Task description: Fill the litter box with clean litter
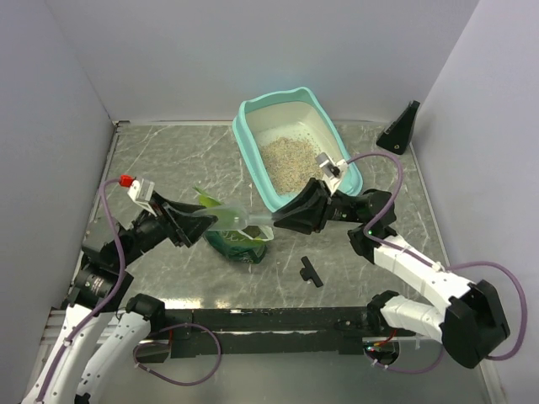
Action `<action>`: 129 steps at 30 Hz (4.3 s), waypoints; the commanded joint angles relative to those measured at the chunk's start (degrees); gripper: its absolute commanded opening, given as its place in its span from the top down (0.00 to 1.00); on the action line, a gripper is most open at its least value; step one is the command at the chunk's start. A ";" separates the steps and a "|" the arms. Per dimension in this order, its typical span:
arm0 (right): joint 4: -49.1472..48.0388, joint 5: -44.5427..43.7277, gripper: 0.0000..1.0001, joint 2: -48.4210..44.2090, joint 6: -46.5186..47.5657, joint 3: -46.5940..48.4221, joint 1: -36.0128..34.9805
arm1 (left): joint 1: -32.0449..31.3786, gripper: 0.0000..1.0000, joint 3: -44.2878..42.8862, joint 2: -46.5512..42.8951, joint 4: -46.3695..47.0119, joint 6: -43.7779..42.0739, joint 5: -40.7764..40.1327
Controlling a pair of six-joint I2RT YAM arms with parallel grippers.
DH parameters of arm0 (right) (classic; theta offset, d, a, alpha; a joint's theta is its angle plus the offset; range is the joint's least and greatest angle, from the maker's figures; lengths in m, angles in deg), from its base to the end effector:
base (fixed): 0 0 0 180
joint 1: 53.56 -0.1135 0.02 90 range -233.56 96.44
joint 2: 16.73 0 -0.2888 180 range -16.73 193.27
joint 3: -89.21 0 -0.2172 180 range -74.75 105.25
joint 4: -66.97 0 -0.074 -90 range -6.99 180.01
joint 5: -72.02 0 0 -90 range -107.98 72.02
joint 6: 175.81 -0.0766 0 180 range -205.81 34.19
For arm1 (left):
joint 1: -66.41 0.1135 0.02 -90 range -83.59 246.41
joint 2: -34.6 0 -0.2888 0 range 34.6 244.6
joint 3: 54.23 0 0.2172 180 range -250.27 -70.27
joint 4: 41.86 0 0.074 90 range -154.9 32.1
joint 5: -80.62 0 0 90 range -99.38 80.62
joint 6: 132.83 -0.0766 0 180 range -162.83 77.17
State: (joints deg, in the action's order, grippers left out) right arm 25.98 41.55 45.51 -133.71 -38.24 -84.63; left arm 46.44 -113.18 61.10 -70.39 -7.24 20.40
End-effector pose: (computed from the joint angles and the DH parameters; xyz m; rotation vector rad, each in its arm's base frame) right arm 0.1338 0.1577 0.3911 -0.9130 1.2086 1.6696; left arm 0.0669 -0.0648 0.3685 0.2289 1.6118 -1.1498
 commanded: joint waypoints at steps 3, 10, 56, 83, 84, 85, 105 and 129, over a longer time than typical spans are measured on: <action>25.49 -4.23 1.00 -10.63 13.24 5.22 -0.40 | 0.01 0.21 -5.24 1.01 -3.94 -12.71 -4.45; 64.43 -17.12 1.00 -24.17 26.97 16.03 -0.83 | 0.02 0.17 -11.04 4.69 -7.46 -23.72 -4.92; 98.43 -21.91 1.00 -31.30 29.62 25.72 -0.84 | -4.46 0.27 -33.80 30.71 -32.76 -75.32 3.63; 97.11 -18.92 1.00 -32.44 29.44 23.17 -0.92 | -10.97 0.30 -31.97 37.13 -36.64 -78.48 -7.72; 97.20 -19.01 1.00 -32.44 29.44 23.08 -0.84 | -10.97 0.30 -31.88 37.39 -36.47 -78.48 -7.72; 97.38 -19.01 1.00 -32.53 29.44 23.08 -0.92 | -10.97 0.30 -31.88 38.18 -36.46 -78.57 -7.55; 101.51 -24.81 1.00 -28.76 30.14 28.26 -0.92 | -13.78 0.99 -29.86 33.10 -37.08 -67.16 -21.07; 106.51 -26.65 1.00 -9.69 40.77 42.58 -1.62 | -23.80 0.99 -16.15 16.83 -32.08 -52.74 -29.60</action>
State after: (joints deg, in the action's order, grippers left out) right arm 132.00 14.84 33.33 -96.29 0.36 -85.39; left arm 22.86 -131.17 80.01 -106.08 -61.64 -8.13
